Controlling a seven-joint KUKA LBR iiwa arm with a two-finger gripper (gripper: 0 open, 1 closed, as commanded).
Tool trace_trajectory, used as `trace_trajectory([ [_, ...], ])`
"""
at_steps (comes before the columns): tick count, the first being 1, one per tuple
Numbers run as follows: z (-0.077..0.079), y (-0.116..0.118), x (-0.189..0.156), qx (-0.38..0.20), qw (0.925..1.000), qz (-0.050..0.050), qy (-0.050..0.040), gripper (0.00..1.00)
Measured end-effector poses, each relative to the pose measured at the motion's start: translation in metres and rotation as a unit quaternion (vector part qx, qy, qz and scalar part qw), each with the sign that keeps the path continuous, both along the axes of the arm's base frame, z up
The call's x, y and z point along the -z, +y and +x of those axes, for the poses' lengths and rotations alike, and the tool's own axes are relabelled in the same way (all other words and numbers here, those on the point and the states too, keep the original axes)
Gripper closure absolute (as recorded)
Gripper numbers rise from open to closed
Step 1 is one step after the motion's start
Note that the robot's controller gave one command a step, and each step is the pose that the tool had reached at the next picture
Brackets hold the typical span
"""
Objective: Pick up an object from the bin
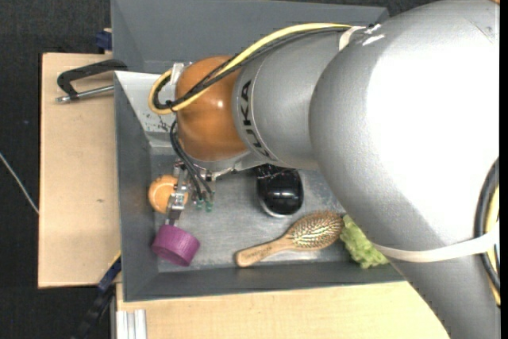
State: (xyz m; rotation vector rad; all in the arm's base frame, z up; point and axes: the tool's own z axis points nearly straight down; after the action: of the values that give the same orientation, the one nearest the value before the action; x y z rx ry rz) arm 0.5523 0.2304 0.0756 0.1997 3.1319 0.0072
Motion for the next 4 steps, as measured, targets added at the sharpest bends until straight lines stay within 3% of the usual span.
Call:
trace_trajectory([
  [1, -0.002, -0.001, -0.011, 0.0, 1.0, -0.002, 0.004, 1.0],
  [4, 0.0, 0.0, -0.064, 0.0, 1.0, -0.001, -0.0006, 1.0],
])
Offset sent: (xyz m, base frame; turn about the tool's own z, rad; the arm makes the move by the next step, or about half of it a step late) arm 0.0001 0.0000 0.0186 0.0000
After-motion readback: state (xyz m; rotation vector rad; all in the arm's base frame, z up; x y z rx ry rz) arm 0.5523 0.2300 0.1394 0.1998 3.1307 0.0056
